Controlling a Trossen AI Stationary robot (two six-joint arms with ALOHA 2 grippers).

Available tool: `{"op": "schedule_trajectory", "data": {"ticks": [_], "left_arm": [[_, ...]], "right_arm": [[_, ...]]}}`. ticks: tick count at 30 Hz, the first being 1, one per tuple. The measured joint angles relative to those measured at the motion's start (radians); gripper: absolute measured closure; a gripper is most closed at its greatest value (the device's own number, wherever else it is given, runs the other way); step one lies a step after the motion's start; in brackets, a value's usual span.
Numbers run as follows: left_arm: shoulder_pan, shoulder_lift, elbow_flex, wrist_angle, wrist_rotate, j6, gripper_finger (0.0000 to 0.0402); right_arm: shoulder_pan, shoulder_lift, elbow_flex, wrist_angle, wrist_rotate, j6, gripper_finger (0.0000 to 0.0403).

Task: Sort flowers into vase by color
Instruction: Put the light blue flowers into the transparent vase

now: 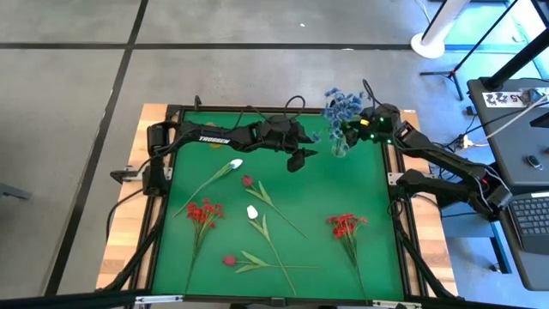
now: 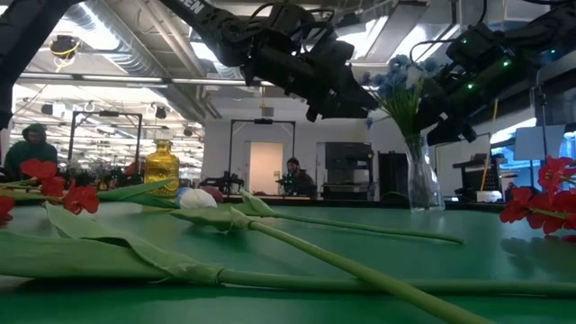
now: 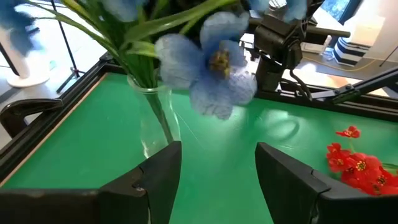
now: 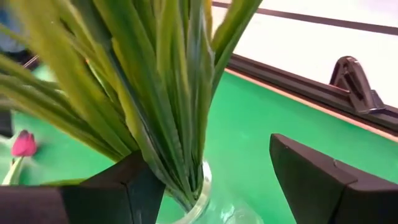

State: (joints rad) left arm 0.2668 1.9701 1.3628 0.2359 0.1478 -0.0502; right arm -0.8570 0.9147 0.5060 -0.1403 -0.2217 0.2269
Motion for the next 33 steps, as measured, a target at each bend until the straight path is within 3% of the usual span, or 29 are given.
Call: {"op": "schedule_trajectory", "data": {"ticks": [21, 33], "left_arm": [[0.0, 0.0, 0.0, -0.003, 0.0, 0.0, 0.0201], [-0.002, 0.0, 0.0, -0.006, 0.0, 0.0, 0.0201]], "right_arm": [[-0.001, -0.194, -0.001, -0.213, 0.028, -0.079, 0.013], [-0.001, -0.205, 0.014, -0.272, 0.038, -0.113, 0.0129]]}}
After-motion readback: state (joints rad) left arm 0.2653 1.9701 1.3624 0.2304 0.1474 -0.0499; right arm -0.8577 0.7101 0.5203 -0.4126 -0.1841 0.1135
